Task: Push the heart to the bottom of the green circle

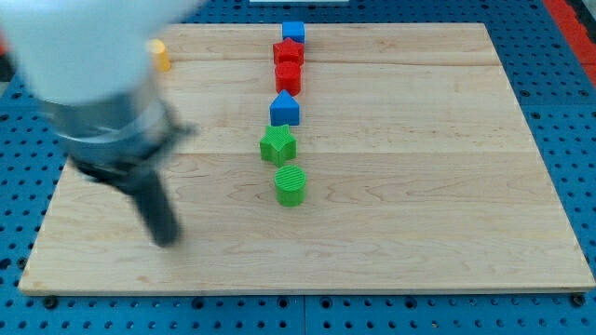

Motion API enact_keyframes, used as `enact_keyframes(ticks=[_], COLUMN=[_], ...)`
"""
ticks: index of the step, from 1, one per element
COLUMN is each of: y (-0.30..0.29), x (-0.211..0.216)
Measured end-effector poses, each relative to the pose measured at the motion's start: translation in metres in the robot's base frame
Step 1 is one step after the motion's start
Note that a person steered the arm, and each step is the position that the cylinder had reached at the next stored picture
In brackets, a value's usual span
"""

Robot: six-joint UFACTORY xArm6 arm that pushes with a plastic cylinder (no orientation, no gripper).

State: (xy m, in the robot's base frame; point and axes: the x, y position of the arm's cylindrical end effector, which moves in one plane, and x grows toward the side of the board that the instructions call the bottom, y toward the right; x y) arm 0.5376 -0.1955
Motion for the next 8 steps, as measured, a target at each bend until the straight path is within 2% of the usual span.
enact_keyframes(ticks=[1,2,3,4,5,6,7,8], y=[-0.028,-0.075,-0.110,-0.108,-0.095,-0.035,0.003,0.047], x=[-0.063,-0.157,-0.186,-0.222,-0.302,-0.304,-0.232,-0.198])
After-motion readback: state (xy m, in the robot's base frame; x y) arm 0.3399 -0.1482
